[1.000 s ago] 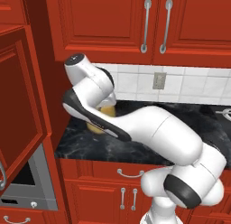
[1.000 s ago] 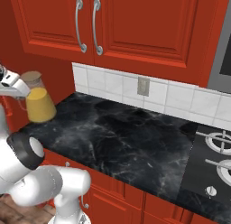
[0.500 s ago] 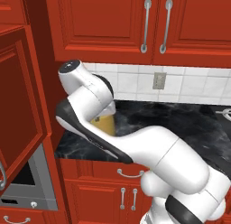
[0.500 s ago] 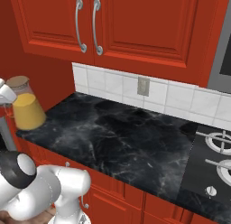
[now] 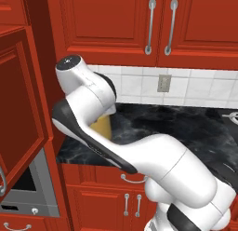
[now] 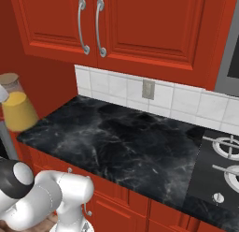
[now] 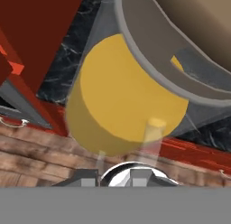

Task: There is a tray on the dining counter. Grab the cup, mug, and pitcher and place them on the tray. The pitcher may be placed next to the tray if it cannot fit the tray.

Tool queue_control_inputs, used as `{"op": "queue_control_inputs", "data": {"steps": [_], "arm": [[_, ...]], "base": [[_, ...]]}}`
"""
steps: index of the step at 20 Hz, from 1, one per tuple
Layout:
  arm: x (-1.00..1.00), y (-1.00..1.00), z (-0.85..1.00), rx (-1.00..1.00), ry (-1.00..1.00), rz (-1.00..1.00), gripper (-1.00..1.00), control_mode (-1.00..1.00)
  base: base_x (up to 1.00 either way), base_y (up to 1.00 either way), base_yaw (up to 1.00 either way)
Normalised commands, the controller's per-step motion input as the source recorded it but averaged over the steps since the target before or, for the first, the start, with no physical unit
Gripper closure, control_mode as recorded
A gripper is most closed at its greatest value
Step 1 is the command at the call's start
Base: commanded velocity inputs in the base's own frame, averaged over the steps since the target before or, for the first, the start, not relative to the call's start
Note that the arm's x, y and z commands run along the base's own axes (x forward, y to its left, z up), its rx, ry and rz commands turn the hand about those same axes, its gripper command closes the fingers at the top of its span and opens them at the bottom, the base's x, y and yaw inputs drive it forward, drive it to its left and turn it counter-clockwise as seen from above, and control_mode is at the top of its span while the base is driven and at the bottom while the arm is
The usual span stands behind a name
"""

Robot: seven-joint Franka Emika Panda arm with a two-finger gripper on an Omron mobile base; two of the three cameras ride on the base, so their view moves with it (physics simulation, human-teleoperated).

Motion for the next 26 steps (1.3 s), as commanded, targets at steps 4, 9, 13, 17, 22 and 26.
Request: {"op": "queue_control_inputs", "data": {"steps": [4, 9, 13, 17, 22, 26], "arm": [[-0.06, 0.0, 0.1, 0.0, 0.0, 0.13, 1.0, -1.0], [-0.06, 0.0, 0.01, 0.0, 0.0, 0.1, 1.0, -1.0], [-0.3, 0.0, 0.0, 0.0, 0.0, 0.06, 1.0, -1.0], [0.0, 0.0, 0.0, 0.0, 0.0, 0.0, 1.0, 1.0], [0.0, 0.0, 0.0, 0.0, 0.0, 0.0, 1.0, 1.0], [0.0, 0.0, 0.0, 0.0, 0.0, 0.0, 1.0, 1.0]], "base": [[0.0, 0.0, 0.0], [0.0, 0.0, 0.0], [0.0, 0.0, 0.0], [-0.91, -0.14, 0.05], [-1.0, -0.2, 0.03], [-1.0, -0.02, 0.09]]}}
